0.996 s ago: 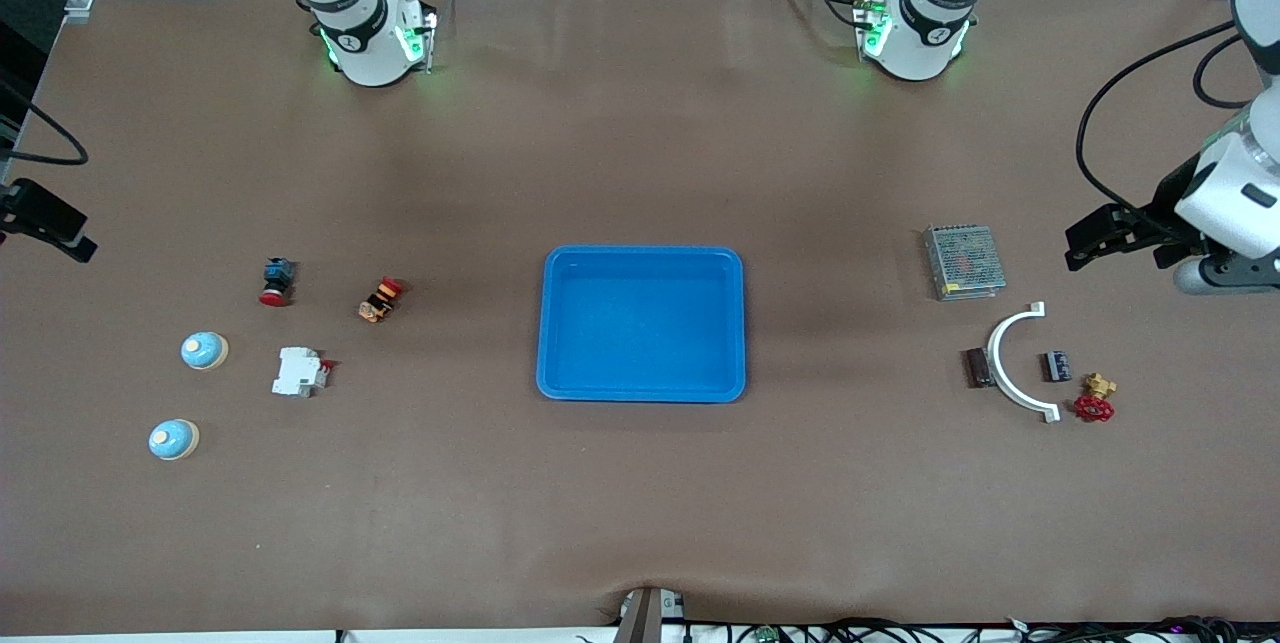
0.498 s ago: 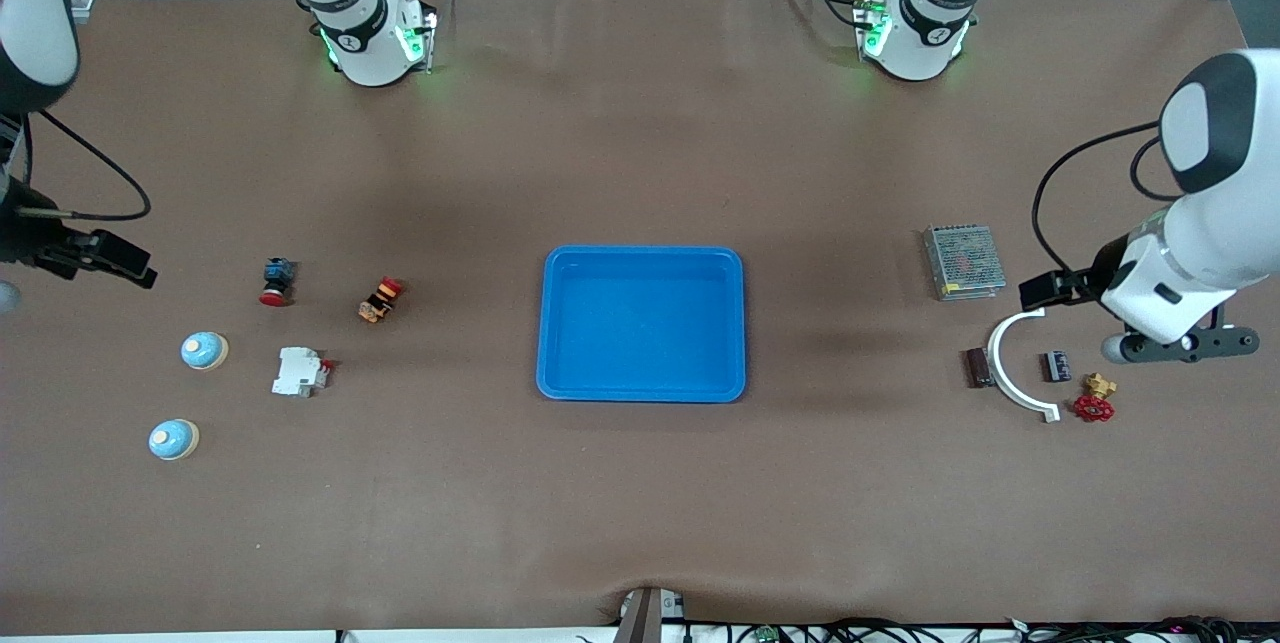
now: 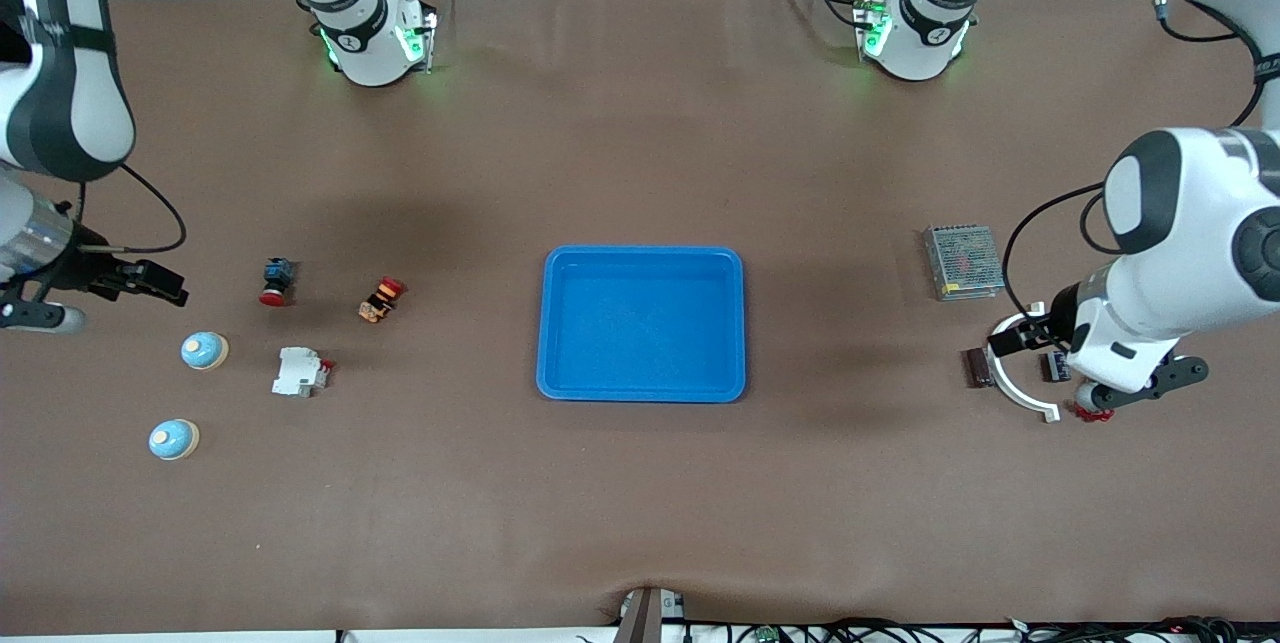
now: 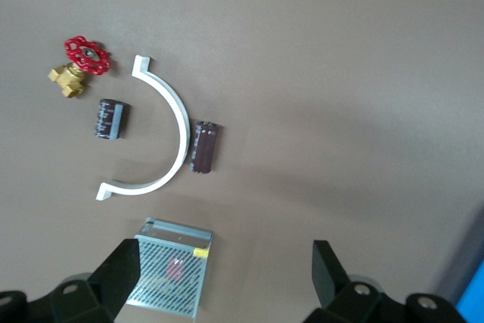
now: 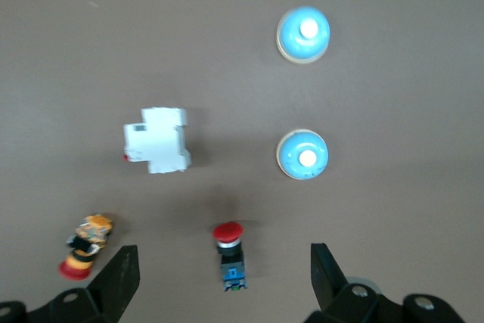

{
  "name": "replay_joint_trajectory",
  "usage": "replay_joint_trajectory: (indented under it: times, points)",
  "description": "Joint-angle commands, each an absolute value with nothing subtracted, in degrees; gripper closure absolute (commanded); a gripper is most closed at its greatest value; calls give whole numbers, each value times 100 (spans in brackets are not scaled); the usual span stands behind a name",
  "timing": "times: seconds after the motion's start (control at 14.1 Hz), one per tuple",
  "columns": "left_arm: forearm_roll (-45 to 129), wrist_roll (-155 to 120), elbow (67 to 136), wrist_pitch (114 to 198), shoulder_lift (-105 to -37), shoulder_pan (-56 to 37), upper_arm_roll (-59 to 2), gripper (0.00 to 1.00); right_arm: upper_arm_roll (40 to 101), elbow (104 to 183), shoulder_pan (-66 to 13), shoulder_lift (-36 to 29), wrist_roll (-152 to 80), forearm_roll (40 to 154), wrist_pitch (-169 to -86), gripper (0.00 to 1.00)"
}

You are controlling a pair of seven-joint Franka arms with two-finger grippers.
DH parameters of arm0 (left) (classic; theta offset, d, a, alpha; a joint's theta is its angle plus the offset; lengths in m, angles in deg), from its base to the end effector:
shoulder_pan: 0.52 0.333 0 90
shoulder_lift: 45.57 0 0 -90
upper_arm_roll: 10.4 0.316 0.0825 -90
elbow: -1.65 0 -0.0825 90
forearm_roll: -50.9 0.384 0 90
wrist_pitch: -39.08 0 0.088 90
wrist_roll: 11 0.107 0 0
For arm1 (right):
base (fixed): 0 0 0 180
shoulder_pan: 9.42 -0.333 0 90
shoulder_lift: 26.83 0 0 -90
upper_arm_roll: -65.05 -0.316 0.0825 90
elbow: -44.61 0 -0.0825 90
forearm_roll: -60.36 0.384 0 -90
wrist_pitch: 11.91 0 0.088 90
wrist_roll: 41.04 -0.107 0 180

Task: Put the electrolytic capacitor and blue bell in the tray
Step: 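Reach the left gripper to capacitor while the right gripper reaches bell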

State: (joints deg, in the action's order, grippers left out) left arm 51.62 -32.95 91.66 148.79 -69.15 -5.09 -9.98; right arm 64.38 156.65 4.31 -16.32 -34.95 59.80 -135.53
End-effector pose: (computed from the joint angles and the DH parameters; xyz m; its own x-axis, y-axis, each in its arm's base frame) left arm 0.6658 -0.0480 0.3989 0.9518 0.3014 -0.0574 0.2995 -0.9533 -0.0387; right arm 0.5812 -0.1355 0.3863 0.9931 -0.1162 0.0179 -0.1163 -0.9932 0.0081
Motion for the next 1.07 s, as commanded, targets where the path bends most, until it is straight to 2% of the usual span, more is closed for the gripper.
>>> replay_joint_trajectory:
  times: [0.0, 0.36, 1.0]
  points:
    - [5257, -3421, 9068, 15061, -7149, -492, -996, 0, 6364, 15623, 613, -1191, -3392, 6054, -13873, 0]
    - [5257, -3438, 9077, 15316, -7545, -448, -978, 0, 6364, 15457, 763, -426, -3384, 5983, -14287, 0]
    - [5266, -3491, 9104, 15686, -8090, -457, -978, 0, 6373, 15140, 1035, 322, -2584, 5913, -14699, 0]
